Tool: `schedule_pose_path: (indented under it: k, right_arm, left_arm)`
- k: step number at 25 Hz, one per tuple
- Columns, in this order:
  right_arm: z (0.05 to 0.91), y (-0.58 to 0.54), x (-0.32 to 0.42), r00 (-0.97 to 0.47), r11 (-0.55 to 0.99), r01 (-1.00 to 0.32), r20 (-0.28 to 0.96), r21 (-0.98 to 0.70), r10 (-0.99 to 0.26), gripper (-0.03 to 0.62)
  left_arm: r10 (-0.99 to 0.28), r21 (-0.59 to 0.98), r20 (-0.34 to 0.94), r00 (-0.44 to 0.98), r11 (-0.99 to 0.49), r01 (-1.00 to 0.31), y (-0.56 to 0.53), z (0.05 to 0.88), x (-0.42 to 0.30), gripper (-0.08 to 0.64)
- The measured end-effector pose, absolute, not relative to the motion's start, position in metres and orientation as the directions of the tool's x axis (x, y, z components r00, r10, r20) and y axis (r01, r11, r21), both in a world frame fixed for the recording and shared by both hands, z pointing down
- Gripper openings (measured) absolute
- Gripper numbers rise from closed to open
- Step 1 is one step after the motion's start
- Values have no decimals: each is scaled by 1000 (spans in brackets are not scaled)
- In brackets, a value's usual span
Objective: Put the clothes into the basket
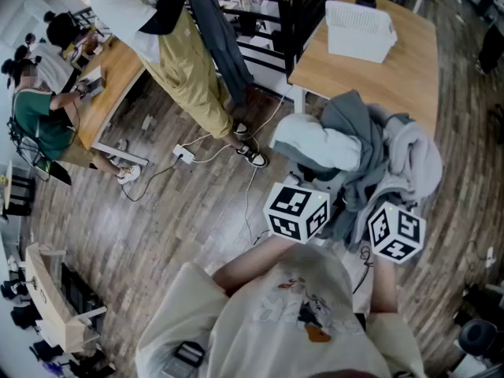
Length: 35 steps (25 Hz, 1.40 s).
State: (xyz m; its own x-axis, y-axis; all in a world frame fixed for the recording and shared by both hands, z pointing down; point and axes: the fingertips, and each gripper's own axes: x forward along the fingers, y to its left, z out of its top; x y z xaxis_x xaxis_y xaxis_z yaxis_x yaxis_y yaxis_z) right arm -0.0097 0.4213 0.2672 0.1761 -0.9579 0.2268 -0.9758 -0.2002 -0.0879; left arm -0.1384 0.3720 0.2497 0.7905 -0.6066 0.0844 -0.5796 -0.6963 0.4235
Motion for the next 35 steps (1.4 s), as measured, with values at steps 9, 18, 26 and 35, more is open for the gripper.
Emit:
schedule_pose_path:
  k: [9, 18, 26, 35]
  right_arm:
    - [262, 415, -30, 158, -184, -978, 230, -95, -960, 172]
    - [241, 421, -37, 161, -183, -979, 209, -88, -965, 173]
    - [244, 425, -61, 184, -203, -975, 193, -86, -964, 173]
    - [253, 422, -91, 200, -224, -971, 226, -85, -953, 173]
  left_arm:
    - [-622, 424, 80, 779, -686, -592, 368, 243, -160, 353]
    - [-624, 412, 56, 779, -696, -588, 374, 224, -166, 353]
    - [-612, 402, 44, 790, -713, -575, 375, 227, -189, 353]
    - [-595, 422, 65, 801, -711, -562, 369, 238, -218, 353]
